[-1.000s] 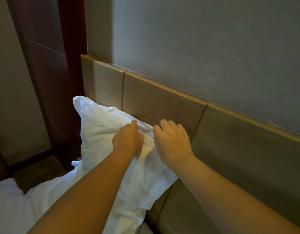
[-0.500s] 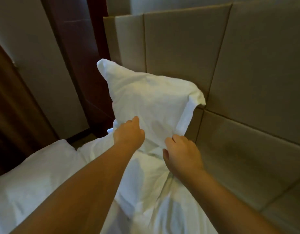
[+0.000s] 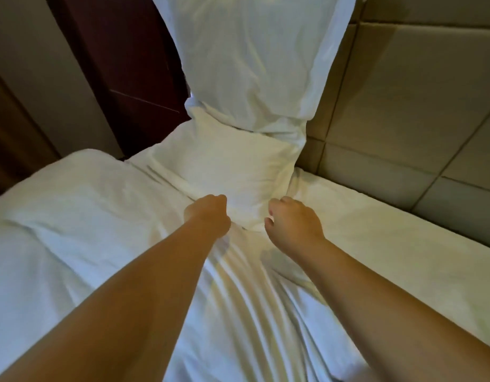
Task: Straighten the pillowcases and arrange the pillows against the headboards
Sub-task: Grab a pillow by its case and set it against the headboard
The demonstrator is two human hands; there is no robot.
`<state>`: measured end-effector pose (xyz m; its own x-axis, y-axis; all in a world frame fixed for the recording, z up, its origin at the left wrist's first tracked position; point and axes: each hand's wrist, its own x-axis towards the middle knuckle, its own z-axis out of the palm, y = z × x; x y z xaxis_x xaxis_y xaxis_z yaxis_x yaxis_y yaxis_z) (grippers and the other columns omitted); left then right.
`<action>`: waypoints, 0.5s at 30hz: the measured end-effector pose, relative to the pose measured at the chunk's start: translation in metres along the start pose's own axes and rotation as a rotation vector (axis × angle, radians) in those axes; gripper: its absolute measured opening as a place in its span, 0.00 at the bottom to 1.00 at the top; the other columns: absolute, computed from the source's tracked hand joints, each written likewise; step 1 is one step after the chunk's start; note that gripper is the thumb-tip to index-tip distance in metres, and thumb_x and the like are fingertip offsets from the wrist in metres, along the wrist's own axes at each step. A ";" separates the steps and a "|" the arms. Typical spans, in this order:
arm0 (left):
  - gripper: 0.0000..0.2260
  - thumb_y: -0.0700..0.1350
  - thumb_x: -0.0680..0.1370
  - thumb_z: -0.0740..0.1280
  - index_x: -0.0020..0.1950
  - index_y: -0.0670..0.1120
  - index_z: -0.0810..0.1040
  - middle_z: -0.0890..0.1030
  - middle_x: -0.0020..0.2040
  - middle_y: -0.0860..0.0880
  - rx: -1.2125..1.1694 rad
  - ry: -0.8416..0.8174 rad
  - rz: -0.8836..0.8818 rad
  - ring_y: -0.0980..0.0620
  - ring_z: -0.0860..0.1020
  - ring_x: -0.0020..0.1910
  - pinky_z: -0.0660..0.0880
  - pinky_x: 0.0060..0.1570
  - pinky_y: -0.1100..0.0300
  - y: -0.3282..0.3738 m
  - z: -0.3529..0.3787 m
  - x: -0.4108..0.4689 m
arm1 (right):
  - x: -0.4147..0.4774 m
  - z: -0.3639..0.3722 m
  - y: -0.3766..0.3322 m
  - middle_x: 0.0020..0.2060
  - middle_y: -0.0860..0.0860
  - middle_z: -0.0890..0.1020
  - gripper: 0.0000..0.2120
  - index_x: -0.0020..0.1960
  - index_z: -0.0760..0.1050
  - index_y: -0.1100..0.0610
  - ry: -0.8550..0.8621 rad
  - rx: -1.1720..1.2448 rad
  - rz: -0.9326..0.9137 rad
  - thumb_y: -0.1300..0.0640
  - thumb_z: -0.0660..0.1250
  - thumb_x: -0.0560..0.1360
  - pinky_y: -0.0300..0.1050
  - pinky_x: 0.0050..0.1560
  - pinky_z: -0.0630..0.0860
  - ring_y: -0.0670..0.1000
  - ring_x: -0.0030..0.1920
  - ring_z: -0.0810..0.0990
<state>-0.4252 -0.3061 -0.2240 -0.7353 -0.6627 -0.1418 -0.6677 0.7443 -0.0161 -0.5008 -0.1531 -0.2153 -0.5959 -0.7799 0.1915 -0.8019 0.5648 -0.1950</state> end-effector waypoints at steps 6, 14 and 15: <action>0.10 0.36 0.78 0.60 0.58 0.44 0.71 0.71 0.57 0.45 0.009 0.094 0.107 0.45 0.73 0.57 0.72 0.50 0.54 -0.034 0.030 0.026 | 0.014 0.051 -0.017 0.50 0.54 0.77 0.05 0.51 0.72 0.57 -0.085 -0.086 0.042 0.60 0.60 0.77 0.47 0.42 0.64 0.57 0.50 0.75; 0.18 0.32 0.75 0.64 0.64 0.43 0.67 0.68 0.59 0.45 -0.026 0.149 0.111 0.45 0.74 0.53 0.70 0.41 0.55 -0.052 0.074 0.076 | 0.048 0.116 -0.017 0.52 0.55 0.78 0.08 0.52 0.74 0.59 -0.162 -0.010 0.121 0.62 0.61 0.74 0.46 0.45 0.69 0.59 0.51 0.77; 0.20 0.33 0.76 0.62 0.67 0.43 0.65 0.67 0.59 0.45 -0.050 0.164 0.124 0.44 0.74 0.53 0.69 0.40 0.53 -0.052 0.080 0.083 | 0.053 0.121 -0.016 0.52 0.55 0.79 0.08 0.52 0.75 0.59 -0.167 -0.017 0.121 0.61 0.61 0.74 0.47 0.47 0.71 0.58 0.52 0.78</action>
<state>-0.4421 -0.3933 -0.3146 -0.8184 -0.5742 0.0232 -0.5731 0.8184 0.0412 -0.5140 -0.2359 -0.3189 -0.6734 -0.7392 0.0056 -0.7264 0.6603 -0.1908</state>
